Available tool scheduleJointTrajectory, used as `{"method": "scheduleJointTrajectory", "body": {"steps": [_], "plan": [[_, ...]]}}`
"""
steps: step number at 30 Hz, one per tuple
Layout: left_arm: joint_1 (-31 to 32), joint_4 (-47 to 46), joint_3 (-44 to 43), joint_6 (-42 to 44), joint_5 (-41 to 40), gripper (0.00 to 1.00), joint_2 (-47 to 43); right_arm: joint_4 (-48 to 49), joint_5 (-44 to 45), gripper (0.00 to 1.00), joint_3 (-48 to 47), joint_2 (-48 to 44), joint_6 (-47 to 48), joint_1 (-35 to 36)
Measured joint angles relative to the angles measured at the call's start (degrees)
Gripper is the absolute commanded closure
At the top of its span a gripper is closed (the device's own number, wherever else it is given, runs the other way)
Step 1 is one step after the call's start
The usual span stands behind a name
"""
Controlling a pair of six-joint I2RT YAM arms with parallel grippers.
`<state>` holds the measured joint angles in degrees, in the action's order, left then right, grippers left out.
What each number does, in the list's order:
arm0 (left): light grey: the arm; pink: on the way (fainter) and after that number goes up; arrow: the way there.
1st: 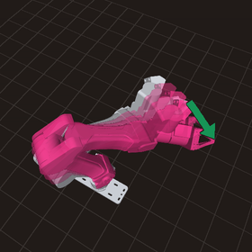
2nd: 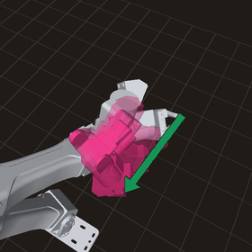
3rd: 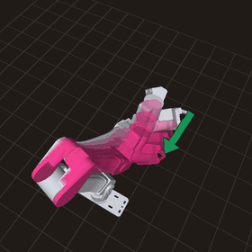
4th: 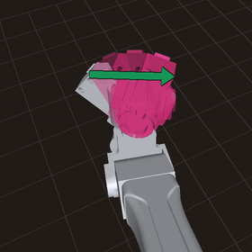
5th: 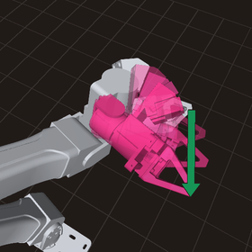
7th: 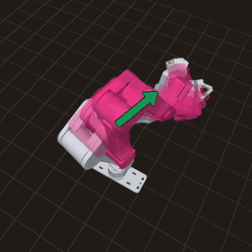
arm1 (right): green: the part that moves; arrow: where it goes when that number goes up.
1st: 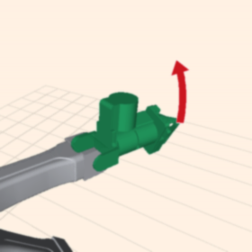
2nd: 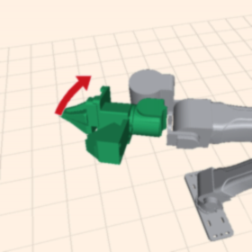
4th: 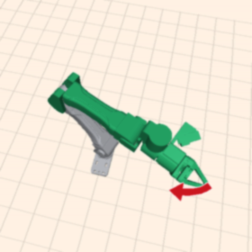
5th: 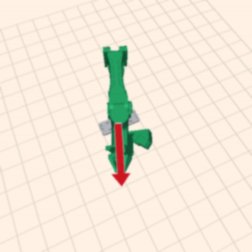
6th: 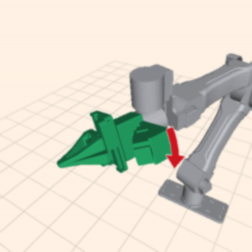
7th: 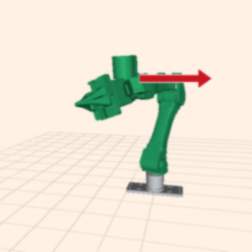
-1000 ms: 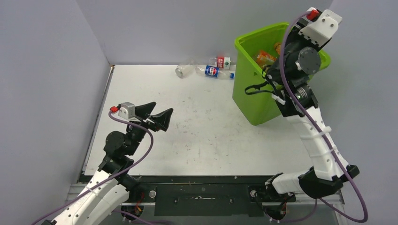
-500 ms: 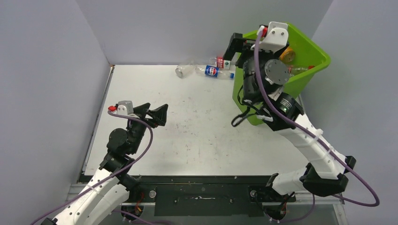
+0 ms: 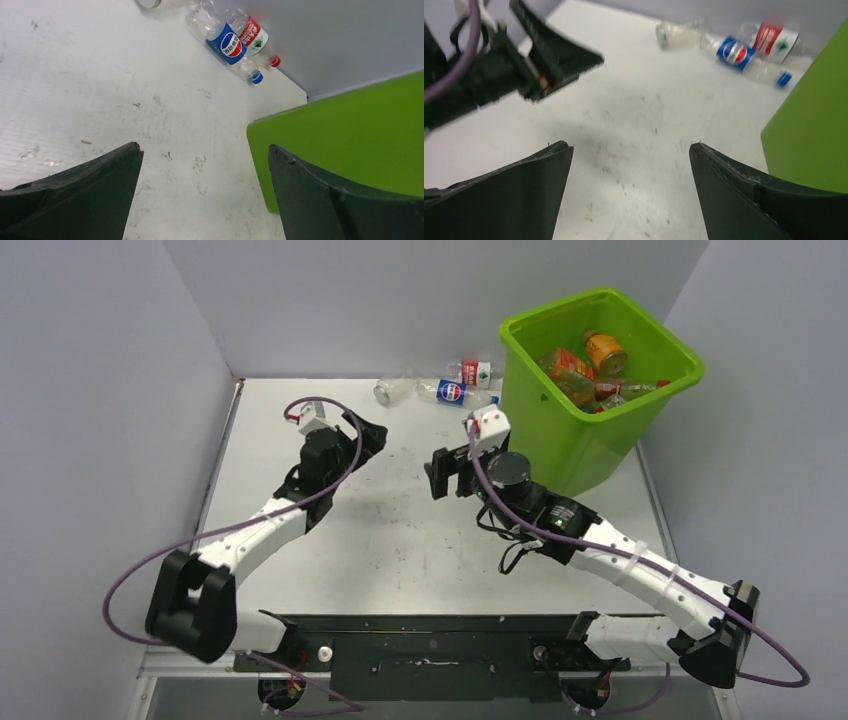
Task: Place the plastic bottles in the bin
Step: Pick up the plastic bottle from the corner of the board.
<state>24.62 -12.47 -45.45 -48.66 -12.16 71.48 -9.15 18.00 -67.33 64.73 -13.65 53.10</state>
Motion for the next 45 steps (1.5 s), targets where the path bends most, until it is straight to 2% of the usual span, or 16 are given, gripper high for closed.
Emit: {"method": "scheduleJointTrajectory", "body": {"steps": [6, 10, 15, 21, 26, 29, 33, 43, 44, 45], "plan": [[-2.60, -2.84, -11.52, -8.87, 2.03, 0.04, 22.51, -1.27, -2.03, 0.10, 11.28, 0.24, -3.67, 0.63], [-5.51, -1.90, -24.24, -7.50, 1.62, 0.04, 36.17, 0.39, -2.78, 0.10, 16.85, -2.12, -6.29, 0.96], [-7.15, 2.45, -45.29, 9.44, -0.09, 0.04, 49.20, 2.97, -4.63, 0.10, 21.55, -3.32, -8.66, 1.25], [-7.06, 11.41, -70.90, 34.95, 4.63, 0.04, 63.06, 4.44, -6.82, 0.10, 24.96, -3.37, -10.23, 1.77], [-7.04, 20.09, -85.15, 49.83, 9.05, 0.04, 72.98, 4.37, -8.09, 0.10, 27.04, -4.76, -11.47, 2.03], [-7.13, 23.37, -88.74, 55.58, 11.02, 0.04, 77.02, 4.39, -8.90, 0.10, 27.50, -6.16, -12.20, 2.10], [-7.17, 25.20, -89.61, 59.17, 12.70, 0.04, 79.89, 4.66, -9.57, 0.10, 27.50, -6.32, -12.81, 2.12], [-7.34, 25.90, -91.60, 60.37, 14.45, 0.01, 83.14, 4.79, -9.90, 0.10, 27.50, -6.08, -13.07, 2.12], [-7.41, 25.83, -91.67, 60.37, 14.53, 0.02, 83.14, 4.79, -9.90, 0.10, 27.50, -6.08, -13.09, 2.12], [-7.48, 25.66, -91.86, 60.37, 14.62, 0.08, 83.14, 4.81, -9.90, 0.10, 27.50, -6.08, -13.11, 2.12]]}}
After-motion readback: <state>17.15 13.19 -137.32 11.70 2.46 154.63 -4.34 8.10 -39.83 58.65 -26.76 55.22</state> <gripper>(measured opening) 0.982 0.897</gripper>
